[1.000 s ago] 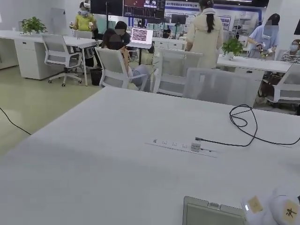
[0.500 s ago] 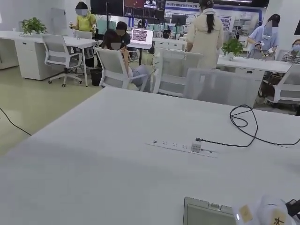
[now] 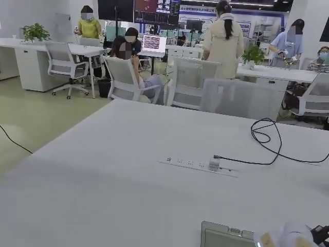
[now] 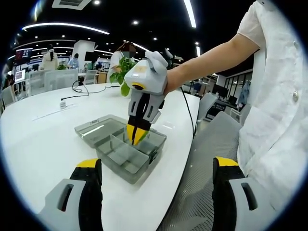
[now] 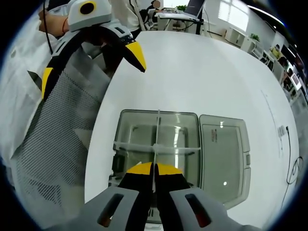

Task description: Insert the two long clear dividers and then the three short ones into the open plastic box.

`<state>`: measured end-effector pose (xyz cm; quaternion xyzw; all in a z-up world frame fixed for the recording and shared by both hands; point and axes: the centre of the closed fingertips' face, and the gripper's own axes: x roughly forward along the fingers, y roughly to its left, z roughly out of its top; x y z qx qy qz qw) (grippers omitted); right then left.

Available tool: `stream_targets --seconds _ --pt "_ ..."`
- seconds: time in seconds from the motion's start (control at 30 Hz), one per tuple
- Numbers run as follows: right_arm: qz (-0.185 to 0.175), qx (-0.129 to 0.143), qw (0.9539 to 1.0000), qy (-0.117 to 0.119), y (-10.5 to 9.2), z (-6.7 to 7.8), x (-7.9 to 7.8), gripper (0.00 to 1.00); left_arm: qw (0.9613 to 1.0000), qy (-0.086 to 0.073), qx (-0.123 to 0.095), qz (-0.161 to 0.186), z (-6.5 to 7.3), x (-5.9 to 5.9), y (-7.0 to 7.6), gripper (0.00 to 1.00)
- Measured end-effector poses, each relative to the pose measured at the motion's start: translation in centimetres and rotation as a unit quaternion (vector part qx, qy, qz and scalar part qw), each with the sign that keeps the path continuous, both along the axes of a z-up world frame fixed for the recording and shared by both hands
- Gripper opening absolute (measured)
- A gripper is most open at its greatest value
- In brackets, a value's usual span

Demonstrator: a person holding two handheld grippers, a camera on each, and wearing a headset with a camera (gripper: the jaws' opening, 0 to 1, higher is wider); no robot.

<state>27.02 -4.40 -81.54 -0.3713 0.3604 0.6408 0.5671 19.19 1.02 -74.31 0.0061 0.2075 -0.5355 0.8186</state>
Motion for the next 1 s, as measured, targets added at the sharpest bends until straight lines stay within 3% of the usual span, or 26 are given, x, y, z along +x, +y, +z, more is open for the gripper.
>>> stream_targets --seconds 0.57,1.0 --pt "-0.005 0.001 1.0000 -0.004 0.2 -0.1 0.1 0.03 1.0000 -0.002 0.003 -0.001 0.1 0.0 0.1 0.98" --pt "-0.033 0.044 0.9984 0.011 0.5 2.3 0.4 0.16 1.0000 0.000 0.000 0.002 0.2 0.3 0.0 0.99"
